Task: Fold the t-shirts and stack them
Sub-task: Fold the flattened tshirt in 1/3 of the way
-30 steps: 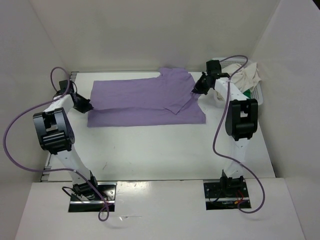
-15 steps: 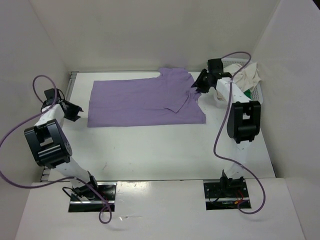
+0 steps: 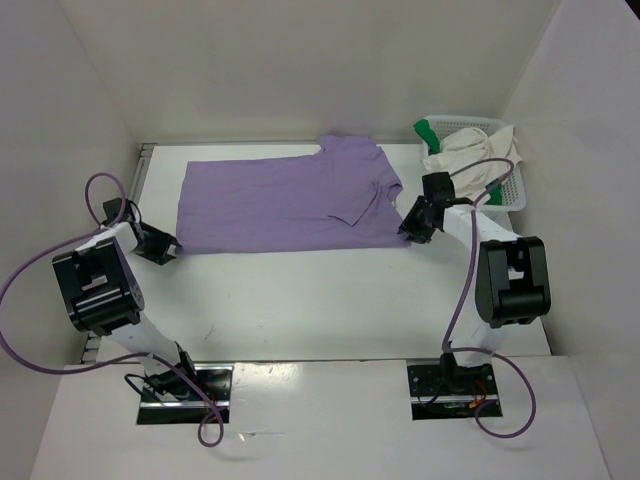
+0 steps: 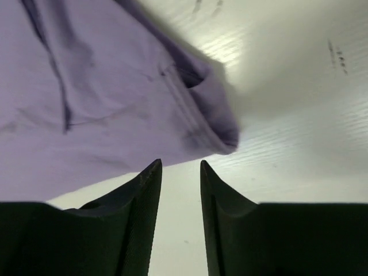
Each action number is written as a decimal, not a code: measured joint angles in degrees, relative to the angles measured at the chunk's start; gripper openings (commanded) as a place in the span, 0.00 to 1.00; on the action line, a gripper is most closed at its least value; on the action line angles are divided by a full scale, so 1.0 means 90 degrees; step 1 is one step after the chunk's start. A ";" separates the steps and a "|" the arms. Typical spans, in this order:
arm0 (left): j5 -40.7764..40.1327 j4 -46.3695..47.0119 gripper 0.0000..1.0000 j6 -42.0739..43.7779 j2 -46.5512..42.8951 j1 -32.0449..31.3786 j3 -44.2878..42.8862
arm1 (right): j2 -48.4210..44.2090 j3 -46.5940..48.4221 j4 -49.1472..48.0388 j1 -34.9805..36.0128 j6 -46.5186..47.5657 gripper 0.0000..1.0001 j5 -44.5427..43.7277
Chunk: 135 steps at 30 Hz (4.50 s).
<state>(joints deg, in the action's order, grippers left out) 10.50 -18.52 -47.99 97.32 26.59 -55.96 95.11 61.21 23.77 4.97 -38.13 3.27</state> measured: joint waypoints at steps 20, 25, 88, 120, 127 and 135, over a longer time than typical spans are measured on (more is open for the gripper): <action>0.0311 0.0389 0.00 0.0005 0.0418 -0.0058 -0.0024 | 0.0639 -0.0129 -0.0284 -0.0029 -0.0204 0.00 -0.0663; 0.0304 0.0304 0.00 0.0112 -0.0022 0.0000 0.0471 | 0.0177 -0.0799 -0.0347 -0.0034 -0.0427 0.00 -0.0707; 0.0243 -0.0051 0.11 0.0527 -0.1241 -0.3801 0.0925 | 0.0848 0.0019 -0.0792 0.1450 -0.0818 0.08 0.0738; 0.0199 0.0063 0.12 0.0442 -0.0304 -0.4993 0.0347 | 0.0738 -0.0228 -0.0345 0.2259 -0.0826 0.00 0.0325; 0.0284 0.0262 0.11 0.0282 -0.0165 -0.4945 0.0656 | 0.0539 -0.0634 -0.0622 0.2300 -0.0920 0.00 0.0180; 0.0816 0.0260 0.11 0.0119 -0.1151 -0.4945 0.1868 | -0.0648 -0.1948 -0.0568 0.2725 -0.1309 0.00 0.0291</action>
<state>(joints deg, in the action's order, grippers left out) 17.85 -16.19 -46.92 86.96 -17.91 -39.16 89.27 43.68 18.65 29.50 -49.91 5.89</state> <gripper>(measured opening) 0.112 0.001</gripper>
